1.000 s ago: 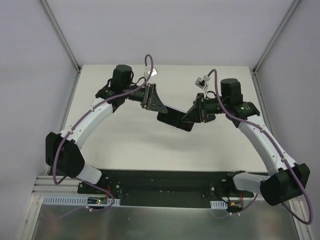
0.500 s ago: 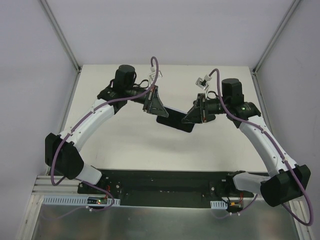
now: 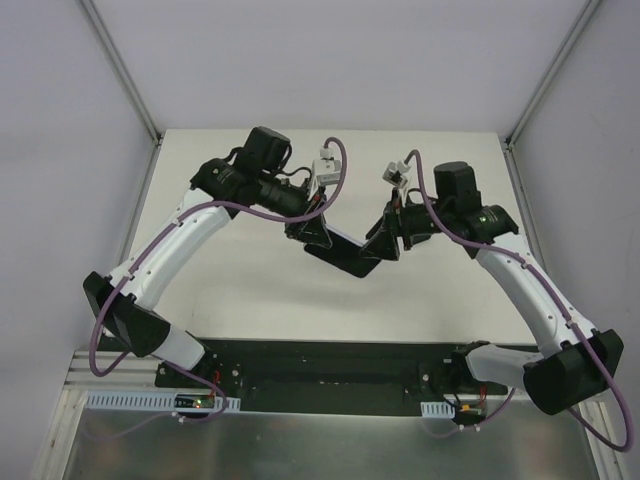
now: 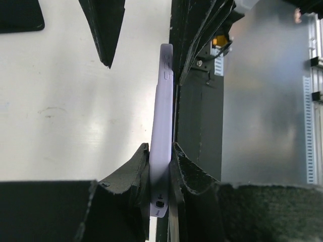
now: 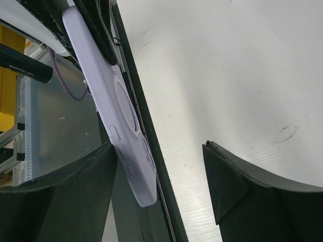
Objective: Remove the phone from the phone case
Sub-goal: Pick up the phone at the center of the board.
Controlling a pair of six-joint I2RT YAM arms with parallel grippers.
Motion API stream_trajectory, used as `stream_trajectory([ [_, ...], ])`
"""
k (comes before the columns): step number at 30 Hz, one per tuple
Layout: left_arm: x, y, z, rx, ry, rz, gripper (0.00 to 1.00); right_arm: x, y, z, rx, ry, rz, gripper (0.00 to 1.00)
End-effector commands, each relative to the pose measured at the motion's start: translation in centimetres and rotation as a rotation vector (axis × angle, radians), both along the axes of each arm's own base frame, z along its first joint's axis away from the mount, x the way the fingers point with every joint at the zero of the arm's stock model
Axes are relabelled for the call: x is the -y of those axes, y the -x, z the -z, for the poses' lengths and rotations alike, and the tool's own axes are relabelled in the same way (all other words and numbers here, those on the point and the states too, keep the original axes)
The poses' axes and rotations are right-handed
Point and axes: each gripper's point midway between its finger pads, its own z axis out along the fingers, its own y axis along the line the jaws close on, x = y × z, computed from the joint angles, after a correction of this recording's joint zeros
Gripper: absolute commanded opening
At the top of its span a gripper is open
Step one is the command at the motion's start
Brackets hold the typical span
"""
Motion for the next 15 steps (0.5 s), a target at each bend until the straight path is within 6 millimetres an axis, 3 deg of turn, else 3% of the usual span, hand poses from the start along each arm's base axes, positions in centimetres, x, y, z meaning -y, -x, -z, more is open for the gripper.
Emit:
stream_trajectory([
  [1, -1.1, 0.8, -0.2, 0.127, -0.076, 0.057, 0.00, -0.2, 0.0, -0.2, 0.090, 0.027, -0.018, 0.76],
  [8, -1.0, 0.2, -0.6, 0.151, -0.111, 0.043, 0.00, -1.3, 2.0, 0.8, 0.074, 0.019, -0.126, 0.72],
  [15, -0.4, 0.4, -1.5, 0.123, -0.079, 0.054, 0.00, -2.2, 2.3, 2.1, 0.097, 0.037, -0.164, 0.70],
])
